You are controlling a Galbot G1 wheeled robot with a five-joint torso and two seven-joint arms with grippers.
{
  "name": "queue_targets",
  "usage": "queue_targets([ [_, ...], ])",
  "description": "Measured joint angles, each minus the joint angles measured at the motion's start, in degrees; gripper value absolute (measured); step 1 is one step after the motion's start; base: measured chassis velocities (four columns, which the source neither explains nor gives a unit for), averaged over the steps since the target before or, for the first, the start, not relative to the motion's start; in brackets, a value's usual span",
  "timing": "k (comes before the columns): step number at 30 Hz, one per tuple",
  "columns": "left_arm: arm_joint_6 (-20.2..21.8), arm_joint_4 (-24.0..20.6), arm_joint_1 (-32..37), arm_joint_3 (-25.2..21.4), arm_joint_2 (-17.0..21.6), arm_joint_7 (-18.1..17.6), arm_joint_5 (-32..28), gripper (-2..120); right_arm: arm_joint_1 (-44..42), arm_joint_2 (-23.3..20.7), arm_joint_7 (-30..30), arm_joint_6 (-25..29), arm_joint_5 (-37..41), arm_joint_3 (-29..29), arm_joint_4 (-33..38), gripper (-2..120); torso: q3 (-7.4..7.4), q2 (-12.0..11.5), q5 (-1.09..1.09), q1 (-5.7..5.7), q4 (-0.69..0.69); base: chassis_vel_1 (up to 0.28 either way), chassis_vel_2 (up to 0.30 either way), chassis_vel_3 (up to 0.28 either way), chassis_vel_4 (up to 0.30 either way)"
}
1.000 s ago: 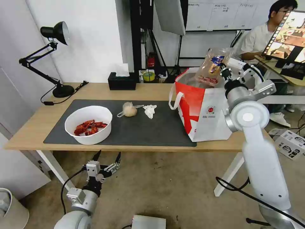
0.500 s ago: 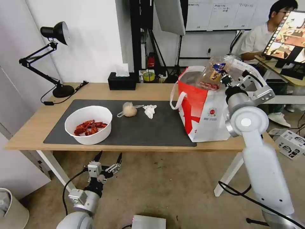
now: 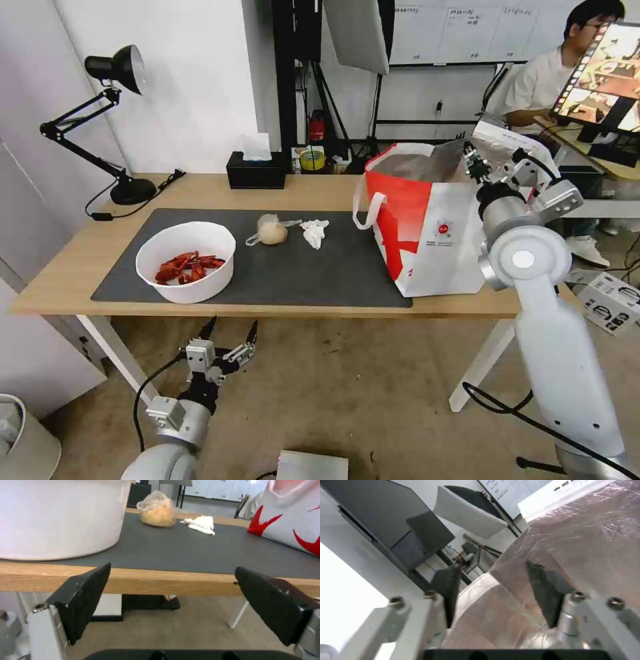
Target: Pick up the trash from the table and place it into the takeout bag.
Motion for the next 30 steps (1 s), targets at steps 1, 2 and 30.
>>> queue_targets([
  [1,0.0,0.0,0.0,0.0,0.0,0.0,0.0,100,-0.3,-0.1,-0.3,-0.1,0.0,0.1,0.3,61,0.00,0.0,0.00,0.00,0.00,0.000,0.000,0.000,0.000],
  [2,0.0,0.0,0.0,0.0,0.0,0.0,0.0,100,-0.3,-0.1,-0.3,-0.1,0.0,0.1,0.3,61,0.00,0.0,0.00,0.00,0.00,0.000,0.000,0.000,0.000],
  [30,-1.8,0.6,-1.1,-0.1,0.5,0.2,1.7,100,-24.3,-13.9,-27.7,3.8,-27.6,-7.0,17.5,100,0.00,0.0,0.00,0.00,-0.04,0.000,0.000,0.000,0.000],
])
